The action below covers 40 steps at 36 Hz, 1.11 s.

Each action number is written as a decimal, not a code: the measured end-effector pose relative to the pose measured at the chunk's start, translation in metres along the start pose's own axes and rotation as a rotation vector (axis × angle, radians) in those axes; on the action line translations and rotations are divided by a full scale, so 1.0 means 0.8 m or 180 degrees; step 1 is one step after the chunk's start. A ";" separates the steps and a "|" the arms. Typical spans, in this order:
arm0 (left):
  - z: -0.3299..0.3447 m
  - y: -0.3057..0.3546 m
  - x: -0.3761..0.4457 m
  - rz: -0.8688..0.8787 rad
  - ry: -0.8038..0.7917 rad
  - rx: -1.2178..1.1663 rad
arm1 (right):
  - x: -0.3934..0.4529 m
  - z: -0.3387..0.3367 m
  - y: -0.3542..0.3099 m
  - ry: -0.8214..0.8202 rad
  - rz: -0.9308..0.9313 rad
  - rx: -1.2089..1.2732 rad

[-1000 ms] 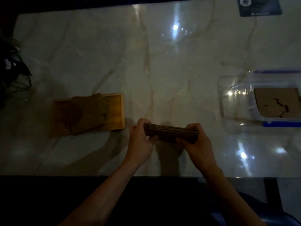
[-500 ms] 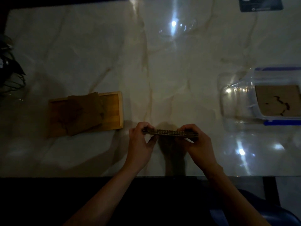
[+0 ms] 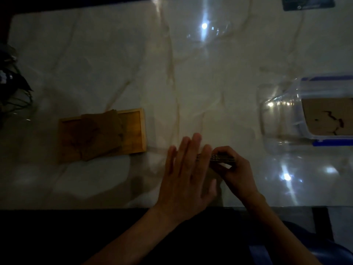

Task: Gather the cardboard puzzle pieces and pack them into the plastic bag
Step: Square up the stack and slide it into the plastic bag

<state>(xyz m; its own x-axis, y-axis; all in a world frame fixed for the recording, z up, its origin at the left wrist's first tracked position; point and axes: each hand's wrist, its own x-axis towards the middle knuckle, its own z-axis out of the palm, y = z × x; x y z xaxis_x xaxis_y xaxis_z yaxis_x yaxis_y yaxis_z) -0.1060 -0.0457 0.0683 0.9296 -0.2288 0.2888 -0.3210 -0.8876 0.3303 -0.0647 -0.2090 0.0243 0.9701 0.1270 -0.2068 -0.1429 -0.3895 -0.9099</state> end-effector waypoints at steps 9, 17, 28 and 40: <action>0.008 0.012 -0.002 -0.0038 -0.0785 0.0341 | -0.002 -0.003 -0.002 -0.0077 0.0059 -0.0041; 0.015 -0.001 0.000 -0.0027 -0.1142 0.0472 | 0.000 0.001 -0.001 -0.0029 0.0161 -0.0099; 0.001 -0.064 -0.019 -0.1673 0.0293 -0.2102 | -0.001 -0.001 -0.003 -0.0035 0.0021 0.0012; 0.035 -0.037 -0.027 -0.2450 0.0134 -0.3921 | -0.006 0.007 0.002 0.0192 0.0065 0.0034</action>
<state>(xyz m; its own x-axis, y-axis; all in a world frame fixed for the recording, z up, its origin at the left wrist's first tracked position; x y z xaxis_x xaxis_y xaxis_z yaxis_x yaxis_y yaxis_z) -0.1116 -0.0256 0.0269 0.9411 0.1673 -0.2939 0.2761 0.1217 0.9534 -0.0704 -0.2051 0.0222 0.9770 0.0637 -0.2034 -0.1645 -0.3817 -0.9095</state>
